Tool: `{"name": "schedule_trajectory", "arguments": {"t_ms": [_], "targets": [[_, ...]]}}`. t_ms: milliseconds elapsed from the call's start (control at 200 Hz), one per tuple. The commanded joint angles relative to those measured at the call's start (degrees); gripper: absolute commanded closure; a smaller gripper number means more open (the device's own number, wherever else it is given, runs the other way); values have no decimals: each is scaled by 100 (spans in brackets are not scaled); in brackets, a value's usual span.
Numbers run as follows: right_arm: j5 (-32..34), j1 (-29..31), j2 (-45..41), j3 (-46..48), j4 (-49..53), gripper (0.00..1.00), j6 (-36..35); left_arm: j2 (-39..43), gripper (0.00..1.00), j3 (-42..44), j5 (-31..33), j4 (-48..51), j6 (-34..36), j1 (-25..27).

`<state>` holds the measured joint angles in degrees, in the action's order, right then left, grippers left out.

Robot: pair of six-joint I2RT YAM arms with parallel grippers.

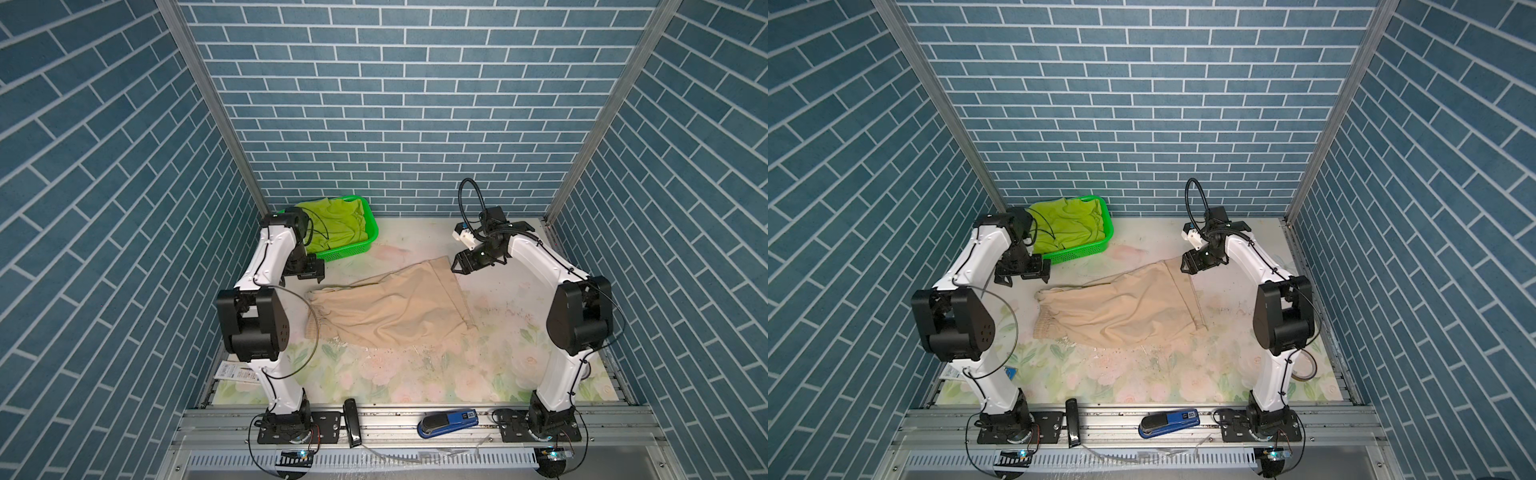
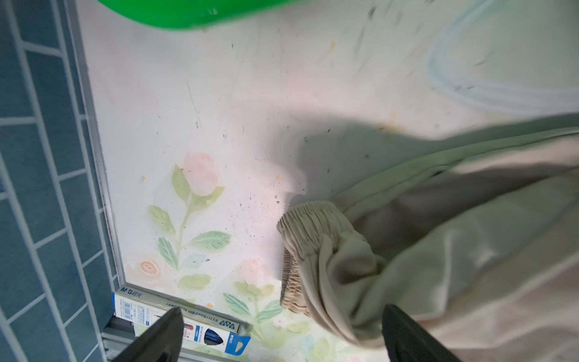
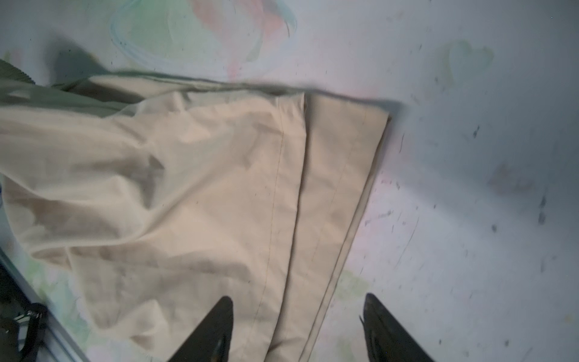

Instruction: Fold and stack the shorts

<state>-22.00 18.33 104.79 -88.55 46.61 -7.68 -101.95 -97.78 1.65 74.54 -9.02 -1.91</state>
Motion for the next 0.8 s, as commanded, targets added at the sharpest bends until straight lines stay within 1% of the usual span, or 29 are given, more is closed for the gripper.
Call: {"name": "schedule_trajectory", "arguments": {"t_ms": [0, 100, 175, 290, 400, 585, 745, 795], "targets": [[-173, 58, -747, 1122, -439, 33, 784, 703, 0, 258, -399, 56, 5, -116], [-91, 221, -1119, 2024, -686, 33, 988, 1019, 0, 905, -795, -181, -1, -335], [-50, 314, -1154, 2342, -705, 33, 1064, 1089, 0, 1238, -789, -267, -86, -380], [-112, 382, -1215, 2725, -924, 33, 1173, 1374, 0, 1828, -1036, -643, -225, -380], [-194, 431, -1168, 2955, -1109, 36, 1250, 1629, 0, 2352, -1168, -978, -378, -380], [-432, 566, -973, 3181, -1541, 44, 1474, 2021, 0, 3091, -1503, -1390, -530, -378], [-387, 633, -691, 3195, -1529, 50, 1571, 2208, 0, 3298, -1537, -1399, -514, -379], [-399, 648, -680, 3189, -1522, 53, 1577, 2238, 0, 3330, -1549, -1415, -510, -380]]}}
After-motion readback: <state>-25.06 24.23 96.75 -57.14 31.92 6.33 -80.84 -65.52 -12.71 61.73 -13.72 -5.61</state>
